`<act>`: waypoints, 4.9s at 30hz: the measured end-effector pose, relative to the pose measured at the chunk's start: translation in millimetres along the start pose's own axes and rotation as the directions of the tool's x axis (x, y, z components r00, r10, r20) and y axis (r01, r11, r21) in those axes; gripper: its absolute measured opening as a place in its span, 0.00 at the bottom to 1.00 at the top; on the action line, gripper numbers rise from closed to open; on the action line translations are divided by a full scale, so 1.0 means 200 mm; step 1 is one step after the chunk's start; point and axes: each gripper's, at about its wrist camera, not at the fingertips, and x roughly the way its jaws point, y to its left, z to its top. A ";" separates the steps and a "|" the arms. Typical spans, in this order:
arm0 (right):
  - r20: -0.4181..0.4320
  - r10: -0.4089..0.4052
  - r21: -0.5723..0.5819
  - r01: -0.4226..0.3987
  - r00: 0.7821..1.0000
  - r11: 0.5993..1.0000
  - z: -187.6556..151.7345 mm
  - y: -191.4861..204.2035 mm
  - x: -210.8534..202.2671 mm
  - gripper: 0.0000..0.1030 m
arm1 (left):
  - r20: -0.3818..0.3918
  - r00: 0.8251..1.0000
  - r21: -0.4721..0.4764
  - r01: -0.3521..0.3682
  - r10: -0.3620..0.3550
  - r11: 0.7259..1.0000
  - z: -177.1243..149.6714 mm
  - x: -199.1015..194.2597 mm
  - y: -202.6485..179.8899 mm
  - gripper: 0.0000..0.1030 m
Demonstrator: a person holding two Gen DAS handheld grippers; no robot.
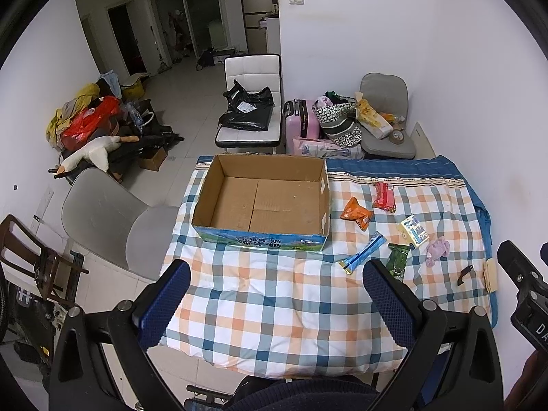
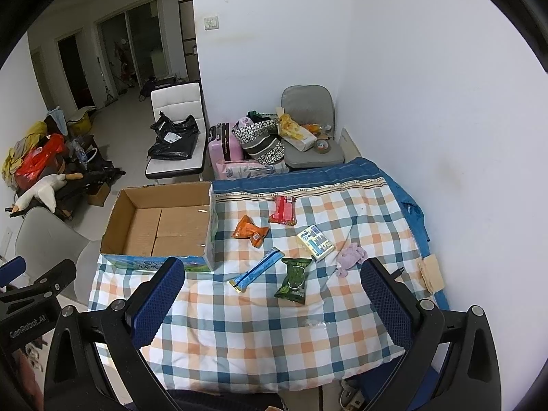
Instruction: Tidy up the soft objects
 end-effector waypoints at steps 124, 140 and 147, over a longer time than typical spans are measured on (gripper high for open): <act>-0.774 -0.023 -0.110 -0.099 0.633 0.989 -0.15 -0.56 2.83 0.69 | -0.672 0.701 -0.095 0.240 -0.240 0.966 -0.42 2.26 -1.34 0.42; -0.704 0.057 0.025 -0.056 0.708 0.998 -0.24 -0.74 2.31 0.64 | -0.567 0.782 -0.067 0.271 -0.260 0.960 -0.17 1.98 -1.15 0.33; -0.654 0.095 0.049 -0.083 0.750 0.995 -0.19 -0.65 2.12 0.64 | -0.498 0.819 -0.051 0.300 -0.285 0.953 -0.10 1.76 -1.05 0.33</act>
